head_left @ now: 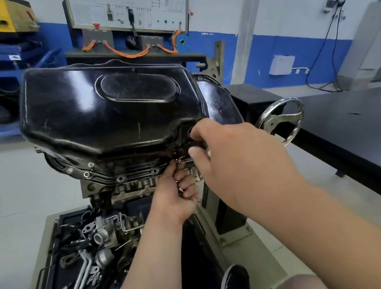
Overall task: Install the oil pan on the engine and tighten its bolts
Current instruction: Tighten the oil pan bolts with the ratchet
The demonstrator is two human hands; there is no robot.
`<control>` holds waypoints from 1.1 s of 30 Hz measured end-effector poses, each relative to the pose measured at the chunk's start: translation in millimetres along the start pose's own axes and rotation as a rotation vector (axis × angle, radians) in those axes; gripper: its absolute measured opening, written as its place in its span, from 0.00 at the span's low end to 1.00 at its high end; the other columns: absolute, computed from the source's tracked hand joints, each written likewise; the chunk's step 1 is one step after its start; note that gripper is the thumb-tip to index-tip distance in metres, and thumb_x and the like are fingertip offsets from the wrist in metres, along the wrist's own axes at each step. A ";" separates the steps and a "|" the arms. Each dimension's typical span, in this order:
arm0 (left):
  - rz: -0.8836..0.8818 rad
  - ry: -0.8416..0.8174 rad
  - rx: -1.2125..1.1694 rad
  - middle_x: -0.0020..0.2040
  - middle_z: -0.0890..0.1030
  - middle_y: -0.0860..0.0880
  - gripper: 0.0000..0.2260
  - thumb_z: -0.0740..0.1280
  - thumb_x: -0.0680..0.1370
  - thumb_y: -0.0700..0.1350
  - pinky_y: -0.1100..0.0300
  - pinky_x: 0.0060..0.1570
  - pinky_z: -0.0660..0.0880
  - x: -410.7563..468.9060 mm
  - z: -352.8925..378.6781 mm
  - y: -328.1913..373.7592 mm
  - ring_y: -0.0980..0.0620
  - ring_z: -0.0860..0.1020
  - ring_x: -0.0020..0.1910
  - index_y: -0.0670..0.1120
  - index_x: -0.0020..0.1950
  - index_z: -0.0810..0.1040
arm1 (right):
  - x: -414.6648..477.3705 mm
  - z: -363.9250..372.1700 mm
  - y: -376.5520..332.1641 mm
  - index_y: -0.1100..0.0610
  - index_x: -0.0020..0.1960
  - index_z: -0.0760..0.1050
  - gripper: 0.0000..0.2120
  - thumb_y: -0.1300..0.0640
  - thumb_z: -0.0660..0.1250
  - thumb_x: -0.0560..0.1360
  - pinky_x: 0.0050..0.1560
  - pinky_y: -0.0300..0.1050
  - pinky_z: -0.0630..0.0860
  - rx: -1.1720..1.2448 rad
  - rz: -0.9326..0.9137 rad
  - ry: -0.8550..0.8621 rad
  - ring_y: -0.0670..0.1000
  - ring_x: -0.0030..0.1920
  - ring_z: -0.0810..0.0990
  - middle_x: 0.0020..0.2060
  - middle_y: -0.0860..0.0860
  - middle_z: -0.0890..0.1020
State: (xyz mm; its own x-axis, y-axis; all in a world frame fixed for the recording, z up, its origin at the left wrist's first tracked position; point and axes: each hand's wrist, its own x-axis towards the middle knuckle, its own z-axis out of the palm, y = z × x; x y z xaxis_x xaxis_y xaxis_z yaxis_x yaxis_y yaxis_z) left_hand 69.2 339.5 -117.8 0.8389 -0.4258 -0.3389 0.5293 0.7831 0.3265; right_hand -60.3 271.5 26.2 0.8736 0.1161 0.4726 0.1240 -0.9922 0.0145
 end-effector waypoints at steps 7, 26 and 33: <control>0.002 -0.006 0.038 0.27 0.64 0.55 0.22 0.60 0.81 0.50 0.67 0.35 0.50 -4.7 2.1 1.4 0.59 0.60 0.26 0.47 0.27 0.75 | 2.0 -4.4 1.4 0.47 0.58 0.68 0.15 0.58 0.64 0.73 0.36 0.46 0.73 0.000 -0.065 -0.043 0.51 0.42 0.77 0.48 0.44 0.77; 0.006 -0.003 0.092 0.25 0.63 0.55 0.20 0.57 0.81 0.49 0.69 0.14 0.54 -18.3 -0.7 6.0 0.58 0.60 0.18 0.45 0.31 0.78 | 12.3 2.2 8.7 0.46 0.54 0.71 0.10 0.45 0.53 0.79 0.31 0.44 0.62 0.006 0.097 0.069 0.53 0.37 0.71 0.38 0.47 0.77; 0.026 0.011 0.032 0.25 0.65 0.52 0.07 0.56 0.69 0.43 0.69 0.17 0.51 -22.7 -5.5 10.5 0.57 0.61 0.18 0.44 0.37 0.72 | 12.1 -4.9 16.5 0.43 0.57 0.69 0.10 0.50 0.61 0.75 0.41 0.47 0.74 0.114 0.037 -0.034 0.49 0.44 0.74 0.45 0.42 0.72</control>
State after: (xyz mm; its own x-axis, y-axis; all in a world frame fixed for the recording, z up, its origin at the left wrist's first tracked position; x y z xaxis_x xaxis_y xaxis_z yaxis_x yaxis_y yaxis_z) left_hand 55.1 359.8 -111.6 0.8510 -0.4003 -0.3399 0.5114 0.7787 0.3635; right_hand -50.0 256.3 36.6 0.8938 0.0830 0.4408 0.1426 -0.9843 -0.1038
